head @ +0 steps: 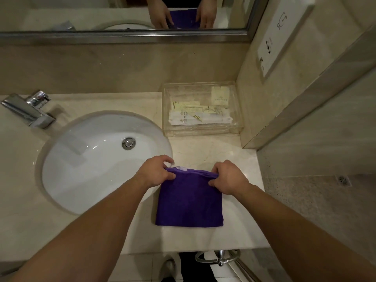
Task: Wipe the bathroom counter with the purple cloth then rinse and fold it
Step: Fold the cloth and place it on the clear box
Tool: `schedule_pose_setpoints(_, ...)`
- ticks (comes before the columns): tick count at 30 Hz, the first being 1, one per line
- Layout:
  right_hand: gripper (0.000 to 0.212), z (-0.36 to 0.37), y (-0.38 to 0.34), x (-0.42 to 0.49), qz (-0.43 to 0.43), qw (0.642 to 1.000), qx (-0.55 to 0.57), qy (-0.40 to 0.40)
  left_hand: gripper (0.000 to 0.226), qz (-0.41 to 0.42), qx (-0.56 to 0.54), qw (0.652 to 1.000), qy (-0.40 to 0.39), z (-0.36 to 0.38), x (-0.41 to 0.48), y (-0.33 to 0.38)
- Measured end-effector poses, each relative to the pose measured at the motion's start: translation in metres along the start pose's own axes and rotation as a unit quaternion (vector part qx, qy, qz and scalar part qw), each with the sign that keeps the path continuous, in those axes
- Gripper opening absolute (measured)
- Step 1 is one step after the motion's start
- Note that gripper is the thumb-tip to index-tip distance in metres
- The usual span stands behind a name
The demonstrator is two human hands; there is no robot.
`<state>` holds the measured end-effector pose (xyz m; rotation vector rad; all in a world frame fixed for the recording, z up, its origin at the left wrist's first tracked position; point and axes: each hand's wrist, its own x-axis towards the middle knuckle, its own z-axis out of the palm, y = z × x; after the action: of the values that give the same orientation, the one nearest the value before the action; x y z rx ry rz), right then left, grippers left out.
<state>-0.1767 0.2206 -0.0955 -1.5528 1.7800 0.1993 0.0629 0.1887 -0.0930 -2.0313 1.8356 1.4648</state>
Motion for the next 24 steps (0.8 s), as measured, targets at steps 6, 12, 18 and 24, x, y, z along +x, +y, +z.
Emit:
schedule_pose_setpoints(6,0.017,-0.036,-0.005,-0.004,-0.020,0.995,0.053,-0.087,0.021,0.005,0.010,1.000,-0.022,-0.017,-0.010,0.011)
schedule_pose_setpoints(12,0.024,-0.092,-0.025,-0.010,-0.021,0.994,0.005,-0.112,0.017,0.028,0.015,0.999,-0.022,-0.050,-0.020,0.033)
schedule_pose_setpoints(18,0.026,-0.168,-0.058,-0.013,-0.003,0.997,-0.027,-0.074,0.018,0.067,0.017,0.998,-0.003,-0.106,-0.024,0.087)
schedule_pose_setpoints(24,0.015,-0.251,-0.093,-0.006,0.028,0.991,0.115,0.068,0.016,0.080,-0.107,0.989,0.067,-0.166,-0.013,0.150)
